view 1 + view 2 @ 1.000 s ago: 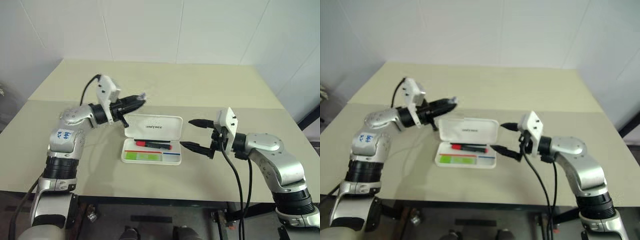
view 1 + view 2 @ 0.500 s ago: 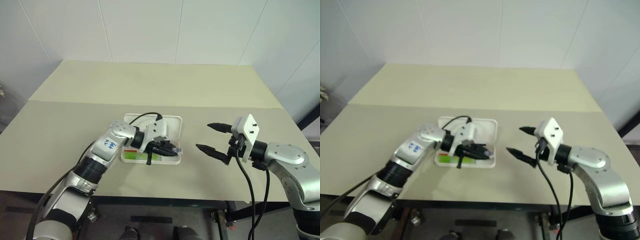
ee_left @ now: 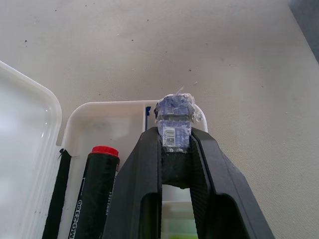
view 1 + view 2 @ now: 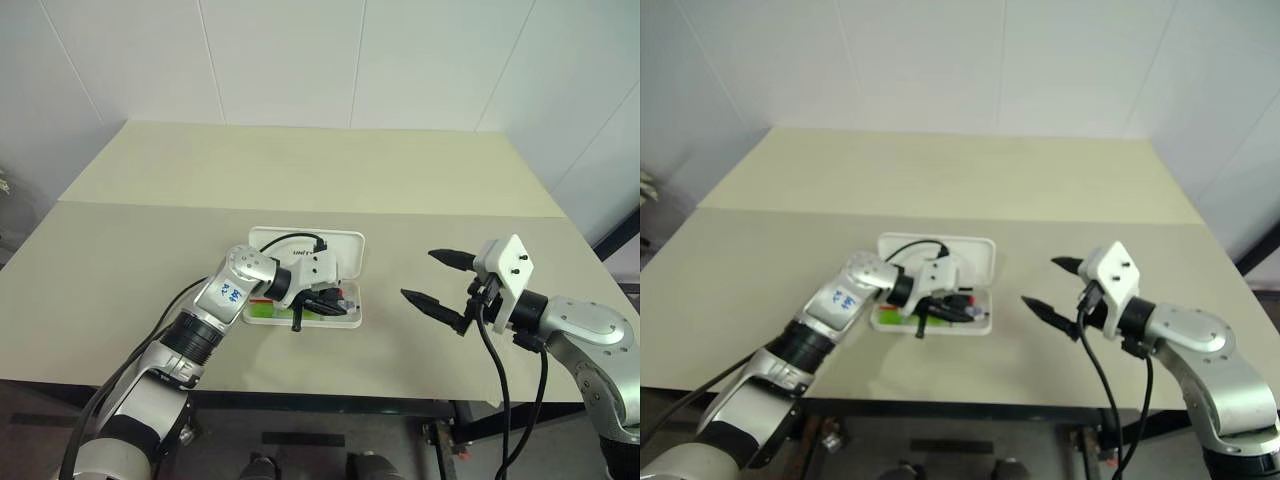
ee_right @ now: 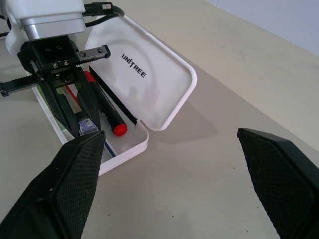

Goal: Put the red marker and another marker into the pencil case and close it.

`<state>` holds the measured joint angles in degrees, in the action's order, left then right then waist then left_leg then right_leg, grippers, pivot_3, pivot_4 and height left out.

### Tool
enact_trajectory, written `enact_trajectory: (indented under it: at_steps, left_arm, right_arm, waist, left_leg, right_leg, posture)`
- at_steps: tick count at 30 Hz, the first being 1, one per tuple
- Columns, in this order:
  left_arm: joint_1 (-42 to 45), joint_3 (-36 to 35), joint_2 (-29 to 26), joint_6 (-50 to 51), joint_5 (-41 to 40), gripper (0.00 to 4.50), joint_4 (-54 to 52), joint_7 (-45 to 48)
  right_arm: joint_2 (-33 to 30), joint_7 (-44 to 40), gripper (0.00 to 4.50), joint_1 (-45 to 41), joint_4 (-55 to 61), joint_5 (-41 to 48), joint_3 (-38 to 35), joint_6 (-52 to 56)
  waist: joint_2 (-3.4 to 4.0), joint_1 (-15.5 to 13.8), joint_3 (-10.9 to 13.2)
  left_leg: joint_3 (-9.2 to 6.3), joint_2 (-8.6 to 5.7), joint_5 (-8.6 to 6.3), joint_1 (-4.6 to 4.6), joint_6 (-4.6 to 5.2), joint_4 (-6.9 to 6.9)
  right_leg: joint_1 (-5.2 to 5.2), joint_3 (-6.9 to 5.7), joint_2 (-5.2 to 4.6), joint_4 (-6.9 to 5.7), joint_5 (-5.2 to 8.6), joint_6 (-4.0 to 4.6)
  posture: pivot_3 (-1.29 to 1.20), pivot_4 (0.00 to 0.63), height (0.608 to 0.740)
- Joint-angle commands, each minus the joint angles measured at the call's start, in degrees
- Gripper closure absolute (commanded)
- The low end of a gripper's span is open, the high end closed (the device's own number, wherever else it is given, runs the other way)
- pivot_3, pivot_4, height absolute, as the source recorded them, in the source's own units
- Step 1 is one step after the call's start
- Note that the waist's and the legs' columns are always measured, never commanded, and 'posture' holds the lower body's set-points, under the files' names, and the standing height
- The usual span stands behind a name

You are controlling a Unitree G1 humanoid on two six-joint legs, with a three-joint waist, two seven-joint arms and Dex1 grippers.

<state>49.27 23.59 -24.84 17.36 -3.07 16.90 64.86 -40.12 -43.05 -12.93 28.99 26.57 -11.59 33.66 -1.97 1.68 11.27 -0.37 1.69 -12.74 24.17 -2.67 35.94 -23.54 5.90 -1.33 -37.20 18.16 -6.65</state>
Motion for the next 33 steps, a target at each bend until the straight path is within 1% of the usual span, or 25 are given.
enact_trajectory:
  at_steps: [1, 3, 6, 13, 14, 18, 23, 27, 30, 33]
  left_arm:
    - [1.49, -1.18, 0.43, -1.38, 0.17, 4.09, 0.07, 0.69]
    - [1.41, -1.2, 0.39, -1.37, 0.18, 3.36, 0.06, 1.09]
    - [1.18, -1.23, 0.3, -1.54, 0.16, 2.44, -0.14, 1.55]
    - [1.13, -2.06, -0.1, -2.3, -0.29, 0.1, -1.22, 2.18]
    - [1.16, -2.22, -0.17, -2.54, -0.38, 0.04, -1.38, 2.37]
    - [1.91, -4.68, -0.79, -3.62, -2.23, 0.04, -2.65, 3.58]
    - [4.06, -13.41, -0.51, -7.24, -8.6, 0.04, -1.05, 3.86]
    - [5.0, -23.62, -0.1, -15.96, -15.01, 0.04, 4.4, 2.95]
    - [6.05, -26.07, -2.84, -21.3, -13.85, 0.04, 11.57, 3.92]
    - [7.28, -29.42, -4.48, -26.4, -16.06, 0.04, 18.66, 7.38]
  right_arm:
    - [-1.14, 0.55, 0.0, -0.37, 1.86, 0.96, -1.66, -0.35]
    - [-1.15, 0.59, 0.0, -0.58, 1.67, 0.9, -1.58, -0.37]
    - [-1.16, 0.6, 0.0, -0.68, 1.55, 0.87, -1.49, -0.44]
    - [-1.31, 0.37, 0.0, -1.06, 1.13, 0.8, -1.41, -0.65]
    - [-1.34, 0.34, 0.0, -1.1, 1.08, 0.79, -1.41, -0.66]
    - [-1.6, -0.02, 0.0, -1.29, 0.87, 0.87, -1.5, -0.75]
    - [-1.97, -0.98, 0.0, -1.18, 0.81, 1.55, -1.94, -1.44]
    - [-1.31, -4.3, 0.0, -1.23, 0.23, 4.31, -3.33, -4.75]
    - [-0.26, -8.16, 0.0, -1.67, -1.31, 7.95, -4.58, -8.4]
    - [-1.37, -10.17, 0.0, -2.31, -3.78, 7.81, -4.33, -10.33]
  waist:
    - [0.0, 0.0, 0.0]
    - [0.0, 0.0, 0.0]
    - [0.0, 0.01, 0.0]
    - [0.0, 0.03, 0.0]
    - [0.0, 0.03, 0.0]
    - [0.0, 0.02, 0.0]
    - [0.0, 0.02, 0.0]
    - [0.0, 0.14, 0.0]
    - [0.0, 0.09, 0.0]
    - [0.0, 0.08, 0.0]
  left_leg:
    - [0.0, 0.0, 0.0, 0.0, 0.0, 0.01]
    - [0.0, 0.0, 0.0, 0.0, 0.0, 0.05]
    - [0.0, -0.01, 0.0, -0.01, 0.0, 0.11]
    - [0.0, 0.0, 0.01, -0.02, 0.01, 0.13]
    - [0.0, 0.0, 0.01, -0.02, 0.01, 0.13]
    - [0.0, 0.0, 0.01, -0.02, 0.01, 0.13]
    - [0.0, 0.0, 0.01, -0.02, 0.01, 0.14]
    - [0.02, 0.01, 0.01, -0.04, 0.01, 0.14]
    - [0.02, 0.02, 0.01, -0.06, 0.01, 0.14]
    - [0.04, 0.01, 0.01, -0.07, 0.02, 0.2]
  right_leg:
    - [0.0, 0.0, 0.0, -0.01, 0.0, 0.0]
    - [0.0, 0.01, 0.0, -0.06, 0.0, 0.0]
    - [0.0, 0.01, 0.0, -0.13, 0.0, 0.0]
    - [0.0, 0.02, 0.01, -0.19, 0.0, 0.0]
    - [0.0, 0.02, 0.01, -0.19, 0.0, 0.0]
    - [-0.01, 0.02, 0.01, -0.19, 0.0, 0.0]
    - [-0.01, 0.02, 0.01, -0.2, 0.0, 0.0]
    - [-0.01, 0.01, 0.02, -0.23, 0.0, -0.01]
    - [0.01, 0.01, 0.03, -0.23, 0.0, -0.01]
    - [0.02, 0.01, 0.03, -0.22, -0.03, -0.05]
  posture:
    - [0.0, 0.15, 0.74]
    - [0.0, 0.15, 0.74]
    - [0.0, 0.15, 0.74]
    - [0.0, 0.15, 0.74]
    - [0.0, 0.15, 0.74]
    - [0.0, 0.15, 0.74]
    - [0.0, 0.15, 0.74]
    - [0.0, 0.15, 0.74]
    - [0.0, 0.15, 0.74]
    - [0.0, 0.15, 0.74]
